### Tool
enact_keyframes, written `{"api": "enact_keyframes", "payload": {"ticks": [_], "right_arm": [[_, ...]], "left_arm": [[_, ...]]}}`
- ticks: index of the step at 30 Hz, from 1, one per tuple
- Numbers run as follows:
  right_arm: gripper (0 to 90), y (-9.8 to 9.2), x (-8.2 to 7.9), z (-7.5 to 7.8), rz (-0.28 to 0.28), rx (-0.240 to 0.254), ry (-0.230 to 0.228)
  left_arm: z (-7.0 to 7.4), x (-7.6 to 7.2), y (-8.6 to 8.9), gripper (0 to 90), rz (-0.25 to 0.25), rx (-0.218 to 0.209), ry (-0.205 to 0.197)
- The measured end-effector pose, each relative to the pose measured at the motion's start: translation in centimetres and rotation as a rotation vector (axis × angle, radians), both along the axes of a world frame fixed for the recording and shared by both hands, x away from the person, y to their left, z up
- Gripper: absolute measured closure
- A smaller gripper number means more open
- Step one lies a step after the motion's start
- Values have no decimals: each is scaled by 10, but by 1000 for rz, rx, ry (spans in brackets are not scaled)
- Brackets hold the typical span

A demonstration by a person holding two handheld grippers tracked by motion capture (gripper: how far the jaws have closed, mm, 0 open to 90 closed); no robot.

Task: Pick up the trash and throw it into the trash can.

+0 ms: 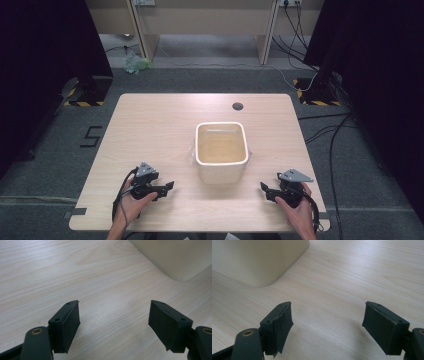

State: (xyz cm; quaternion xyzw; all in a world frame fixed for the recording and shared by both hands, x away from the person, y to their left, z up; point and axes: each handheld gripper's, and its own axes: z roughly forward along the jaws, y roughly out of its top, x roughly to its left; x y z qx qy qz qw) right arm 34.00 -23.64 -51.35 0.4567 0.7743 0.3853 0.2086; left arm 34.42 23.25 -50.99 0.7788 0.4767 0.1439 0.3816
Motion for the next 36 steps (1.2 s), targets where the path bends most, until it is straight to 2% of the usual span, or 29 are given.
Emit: {"api": "enact_keyframes", "payload": {"ticks": [6, 8, 10, 12, 15, 22, 36], "right_arm": [[228, 1, -1, 0, 11, -16, 4], [221, 2, -1, -1, 15, -26, 15], [207, 3, -1, -1, 19, -36, 36], [171, 4, -1, -3, 31, -61, 67], [147, 6, -1, -3, 46, -86, 68], [144, 6, -1, -3, 47, -85, 69], [144, 7, -1, -3, 47, -85, 69]], "left_arm": [[-5, -2, 1, 221, -1, 34, -4], [-7, -3, 1, 212, -3, 61, -6], [-8, -3, 1, 202, -9, 80, -26], [-9, -4, 1, 196, -12, 82, -29], [-13, -6, 1, 178, -20, 93, -72], [-14, -5, 2, 134, 3, 96, -65], [-14, -5, 2, 134, 4, 97, -65]]}}
